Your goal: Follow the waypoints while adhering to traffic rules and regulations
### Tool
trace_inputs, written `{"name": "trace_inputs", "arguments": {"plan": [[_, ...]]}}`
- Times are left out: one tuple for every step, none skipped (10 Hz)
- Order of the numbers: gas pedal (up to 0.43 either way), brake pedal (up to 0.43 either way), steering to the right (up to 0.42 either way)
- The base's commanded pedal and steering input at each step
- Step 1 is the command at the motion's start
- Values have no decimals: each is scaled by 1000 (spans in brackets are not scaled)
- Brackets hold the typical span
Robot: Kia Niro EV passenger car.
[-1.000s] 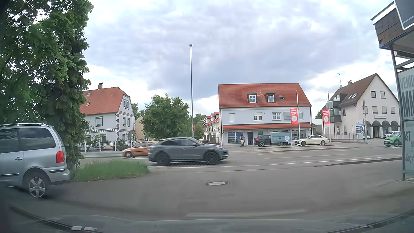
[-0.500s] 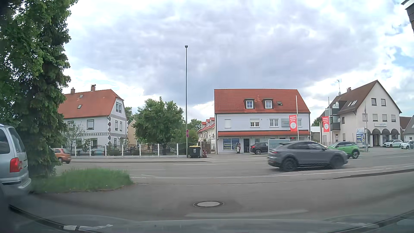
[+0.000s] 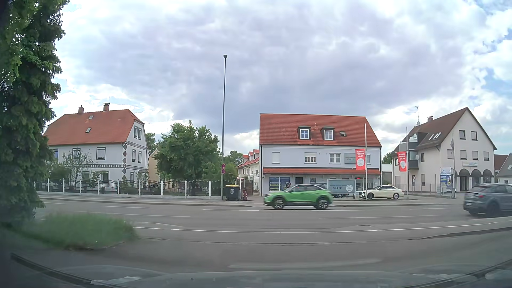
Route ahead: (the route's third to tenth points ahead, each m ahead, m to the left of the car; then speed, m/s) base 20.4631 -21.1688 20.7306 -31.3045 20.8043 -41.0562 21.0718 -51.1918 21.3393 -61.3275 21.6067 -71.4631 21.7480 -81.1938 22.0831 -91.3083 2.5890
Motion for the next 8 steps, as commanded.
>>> {"name": "trace_inputs", "arguments": {"plan": [[0, 30, 18], [0, 61, 0], [0, 79, -9], [0, 79, -14], [0, 79, -27], [0, 85, -45], [0, 79, -54], [0, 73, -57]]}}
